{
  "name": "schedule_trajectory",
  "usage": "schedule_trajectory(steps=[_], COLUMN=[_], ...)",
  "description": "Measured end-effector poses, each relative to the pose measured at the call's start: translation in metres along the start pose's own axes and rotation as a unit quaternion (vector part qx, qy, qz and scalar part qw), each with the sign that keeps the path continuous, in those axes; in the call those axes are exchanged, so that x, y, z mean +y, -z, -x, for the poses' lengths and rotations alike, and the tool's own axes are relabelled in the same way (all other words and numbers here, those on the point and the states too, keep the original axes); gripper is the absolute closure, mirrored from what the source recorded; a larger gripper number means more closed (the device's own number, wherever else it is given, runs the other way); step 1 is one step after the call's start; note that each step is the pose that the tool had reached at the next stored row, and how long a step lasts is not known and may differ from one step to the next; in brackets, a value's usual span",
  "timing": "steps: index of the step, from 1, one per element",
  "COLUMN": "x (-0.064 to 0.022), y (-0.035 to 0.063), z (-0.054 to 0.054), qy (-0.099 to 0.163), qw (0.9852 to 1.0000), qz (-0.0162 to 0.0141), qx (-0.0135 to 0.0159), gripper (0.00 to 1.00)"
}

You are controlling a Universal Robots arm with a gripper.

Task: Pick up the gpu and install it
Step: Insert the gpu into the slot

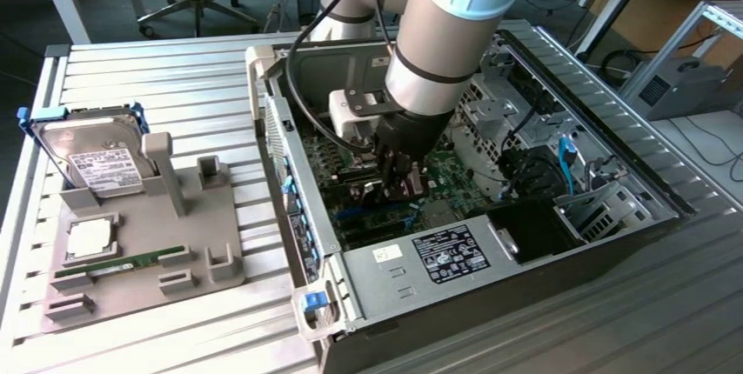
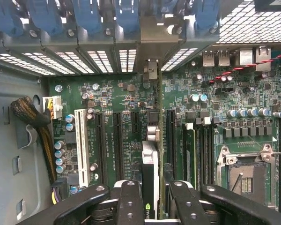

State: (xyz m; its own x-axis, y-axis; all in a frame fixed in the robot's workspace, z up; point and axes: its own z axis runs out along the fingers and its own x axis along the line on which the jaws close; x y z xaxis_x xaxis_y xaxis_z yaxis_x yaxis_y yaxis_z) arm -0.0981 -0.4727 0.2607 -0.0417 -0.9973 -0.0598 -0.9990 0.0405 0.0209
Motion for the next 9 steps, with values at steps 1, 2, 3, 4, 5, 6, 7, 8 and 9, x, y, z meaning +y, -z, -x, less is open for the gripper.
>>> schedule_trajectory(steps=[1, 2, 3, 4, 5, 6, 7, 8, 9], x=[0.0000, 0.0000, 0.0000, 0.0000, 0.0000, 0.0000, 0.0000, 0.0000, 0.0000], y=[0.0000, 0.0000, 0.0001, 0.0001, 0.0002, 0.0002, 0.0001, 0.0002, 0.0002], z=[0.0000, 0.0000, 0.0000, 0.0000, 0.0000, 0.0000, 0.0000, 0.0000, 0.0000], qy=[0.000, -0.001, -0.001, -0.001, -0.001, -0.002, -0.005, -0.009, -0.012], qw=[1.0000, 1.0000, 1.0000, 1.0000, 1.0000, 1.0000, 1.0000, 1.0000, 0.9999], qz=[-0.0001, -0.0001, 0.0000, 0.0000, -0.0001, -0.0001, -0.0003, -0.0005, -0.0007], qx=[-0.0001, -0.0001, 0.0000, 0.0001, 0.0001, 0.0001, 0.0001, 0.0003, 0.0003], gripper=[0.73, 0.73, 0.73, 0.73, 0.73, 0.73, 0.73, 0.73, 0.73])
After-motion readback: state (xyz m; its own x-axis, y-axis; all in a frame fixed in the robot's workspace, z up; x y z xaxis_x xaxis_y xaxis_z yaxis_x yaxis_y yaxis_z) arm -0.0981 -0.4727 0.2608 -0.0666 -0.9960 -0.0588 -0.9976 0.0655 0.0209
